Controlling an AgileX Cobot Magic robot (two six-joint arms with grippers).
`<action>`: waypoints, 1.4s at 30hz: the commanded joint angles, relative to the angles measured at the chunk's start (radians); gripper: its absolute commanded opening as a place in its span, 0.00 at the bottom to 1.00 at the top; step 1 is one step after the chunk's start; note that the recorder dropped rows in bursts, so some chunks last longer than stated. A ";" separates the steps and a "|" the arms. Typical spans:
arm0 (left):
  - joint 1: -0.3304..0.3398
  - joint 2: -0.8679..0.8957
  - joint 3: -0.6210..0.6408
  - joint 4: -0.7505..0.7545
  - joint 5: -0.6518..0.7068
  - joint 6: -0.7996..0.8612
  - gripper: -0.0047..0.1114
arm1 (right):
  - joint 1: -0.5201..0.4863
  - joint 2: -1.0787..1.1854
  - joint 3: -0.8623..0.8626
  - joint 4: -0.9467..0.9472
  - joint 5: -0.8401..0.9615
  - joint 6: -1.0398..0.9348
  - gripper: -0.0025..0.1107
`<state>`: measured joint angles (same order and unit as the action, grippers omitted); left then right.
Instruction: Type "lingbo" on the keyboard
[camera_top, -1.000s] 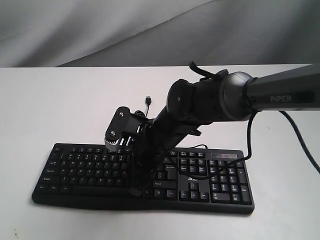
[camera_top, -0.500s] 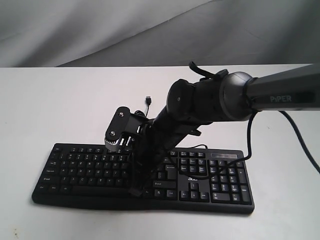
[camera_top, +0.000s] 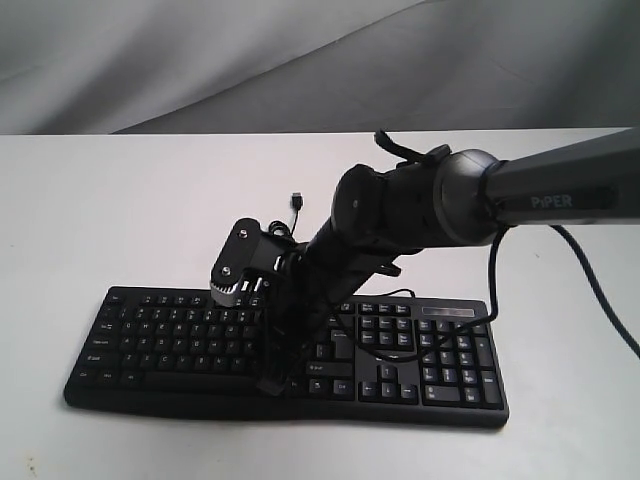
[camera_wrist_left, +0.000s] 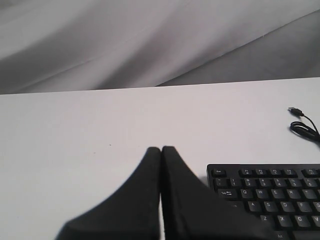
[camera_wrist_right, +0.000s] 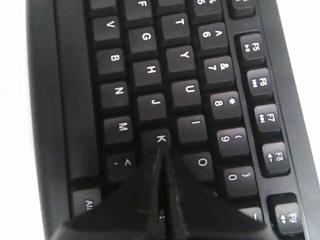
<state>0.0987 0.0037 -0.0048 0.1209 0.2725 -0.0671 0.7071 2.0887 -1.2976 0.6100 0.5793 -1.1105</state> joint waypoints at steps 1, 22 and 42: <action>0.001 -0.004 0.005 -0.004 -0.007 -0.002 0.04 | 0.004 -0.001 -0.005 -0.005 0.003 -0.003 0.02; 0.001 -0.004 0.005 -0.004 -0.007 -0.002 0.04 | 0.019 0.060 -0.141 0.002 0.023 0.015 0.02; 0.001 -0.004 0.005 -0.004 -0.007 -0.002 0.04 | 0.012 0.062 -0.141 -0.052 0.000 0.054 0.02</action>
<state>0.0987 0.0037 -0.0048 0.1209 0.2725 -0.0671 0.7270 2.1538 -1.4343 0.5650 0.5899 -1.0562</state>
